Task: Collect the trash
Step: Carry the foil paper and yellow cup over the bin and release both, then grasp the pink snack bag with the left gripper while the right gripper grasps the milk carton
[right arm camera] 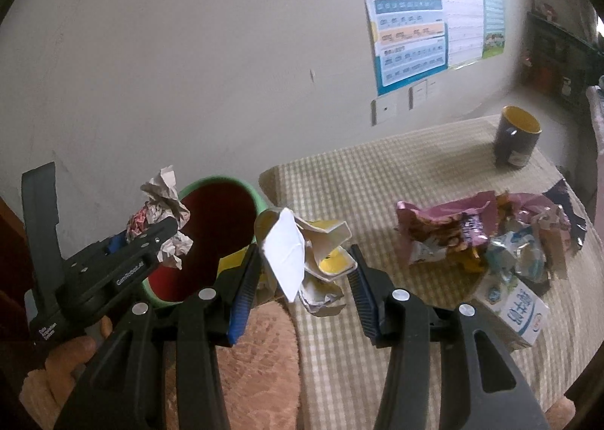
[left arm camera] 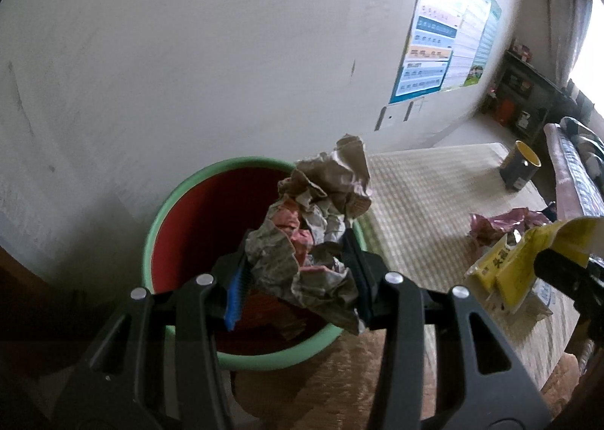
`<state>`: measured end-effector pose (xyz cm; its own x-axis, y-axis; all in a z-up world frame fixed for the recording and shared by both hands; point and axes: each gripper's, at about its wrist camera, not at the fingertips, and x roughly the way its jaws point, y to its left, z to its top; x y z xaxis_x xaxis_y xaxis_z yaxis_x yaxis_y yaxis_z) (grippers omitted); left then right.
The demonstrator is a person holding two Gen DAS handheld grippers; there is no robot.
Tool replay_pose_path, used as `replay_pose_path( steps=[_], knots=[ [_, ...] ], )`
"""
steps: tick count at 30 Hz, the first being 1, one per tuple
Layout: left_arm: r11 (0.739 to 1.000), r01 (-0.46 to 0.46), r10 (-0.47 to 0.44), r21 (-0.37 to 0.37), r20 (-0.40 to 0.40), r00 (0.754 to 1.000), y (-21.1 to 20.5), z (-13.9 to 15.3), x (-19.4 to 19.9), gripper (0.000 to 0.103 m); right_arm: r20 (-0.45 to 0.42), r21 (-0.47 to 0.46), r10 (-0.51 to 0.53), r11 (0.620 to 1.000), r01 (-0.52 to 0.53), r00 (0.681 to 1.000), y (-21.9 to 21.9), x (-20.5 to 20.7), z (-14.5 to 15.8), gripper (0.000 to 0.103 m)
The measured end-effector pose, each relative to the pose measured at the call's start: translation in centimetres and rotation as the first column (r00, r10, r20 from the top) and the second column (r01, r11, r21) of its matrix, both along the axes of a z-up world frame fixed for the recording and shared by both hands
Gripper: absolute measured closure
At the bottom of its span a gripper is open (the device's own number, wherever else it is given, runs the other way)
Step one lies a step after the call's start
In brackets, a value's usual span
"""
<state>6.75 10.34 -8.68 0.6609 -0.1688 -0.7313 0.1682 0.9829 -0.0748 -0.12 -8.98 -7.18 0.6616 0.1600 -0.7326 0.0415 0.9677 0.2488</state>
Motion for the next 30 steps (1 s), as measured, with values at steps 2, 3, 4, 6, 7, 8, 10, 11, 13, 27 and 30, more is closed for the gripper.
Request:
replay_pose_path(
  steps=[2, 3, 4, 6, 7, 8, 10, 11, 13, 27, 30],
  knots=[
    [1.000, -0.014, 0.014, -0.001, -0.009, 1.000, 0.5, -0.4, 0.3, 0.059, -0.012, -0.004, 0.016, 1.000, -0.016, 1.000, 0.6, 0.5, -0.4, 0.057],
    [1.000, -0.026, 0.026, 0.001, -0.017, 1.000, 1.0, -0.8, 0.5, 0.059, -0.017, -0.005, 0.024, 1.000, -0.024, 1.000, 0.9, 0.8, -0.6, 0.057],
    [0.999, -0.034, 0.034, 0.003, -0.024, 0.999, 1.3, -1.1, 0.7, 0.059, -0.021, -0.005, 0.029, 1.000, -0.029, 0.999, 1.3, 0.9, -0.7, 0.057],
    [0.999, -0.052, 0.052, 0.006, -0.039, 0.998, 1.9, -1.7, 1.1, 0.059, -0.027, -0.008, 0.045, 0.999, -0.045, 0.999, 2.1, 1.5, -1.0, 0.057],
    [0.998, -0.062, 0.063, 0.009, -0.047, 0.997, 2.3, -2.0, 1.3, 0.059, -0.028, -0.010, 0.052, 0.999, -0.052, 0.998, 2.4, 1.8, -1.0, 0.057],
    [0.997, -0.070, 0.070, 0.011, -0.052, 0.996, 2.6, -2.2, 1.4, 0.059, -0.028, -0.013, 0.060, 0.998, -0.060, 0.998, 2.8, 2.3, -1.1, 0.057],
    [0.996, -0.090, 0.091, 0.015, -0.068, 0.994, 3.4, -2.8, 1.7, 0.059, -0.025, -0.016, 0.073, 0.997, -0.073, 0.997, 3.5, 3.2, -1.1, 0.057],
    [0.995, -0.096, 0.097, 0.015, -0.074, 0.993, 3.6, -3.0, 1.8, 0.059, -0.023, -0.017, 0.080, 0.997, -0.080, 0.997, 3.9, 3.7, -1.0, 0.057],
    [0.993, -0.114, 0.115, 0.013, -0.088, 0.989, 4.4, -3.5, 2.1, 0.059, -0.019, -0.016, 0.094, 0.995, -0.094, 0.995, 4.6, 4.5, -1.0, 0.057],
    [0.983, -0.184, 0.184, 0.007, -0.126, 0.975, 6.6, -5.0, 2.9, 0.040, -0.018, 0.026, 0.176, 0.984, -0.175, 0.984, 8.3, 8.4, -2.1, 0.044],
    [0.983, -0.186, 0.185, 0.006, -0.132, 0.974, 6.6, -5.0, 2.9, 0.040, -0.028, 0.039, 0.164, 0.986, -0.163, 0.986, 7.7, 8.1, -2.4, 0.044]
  ],
)
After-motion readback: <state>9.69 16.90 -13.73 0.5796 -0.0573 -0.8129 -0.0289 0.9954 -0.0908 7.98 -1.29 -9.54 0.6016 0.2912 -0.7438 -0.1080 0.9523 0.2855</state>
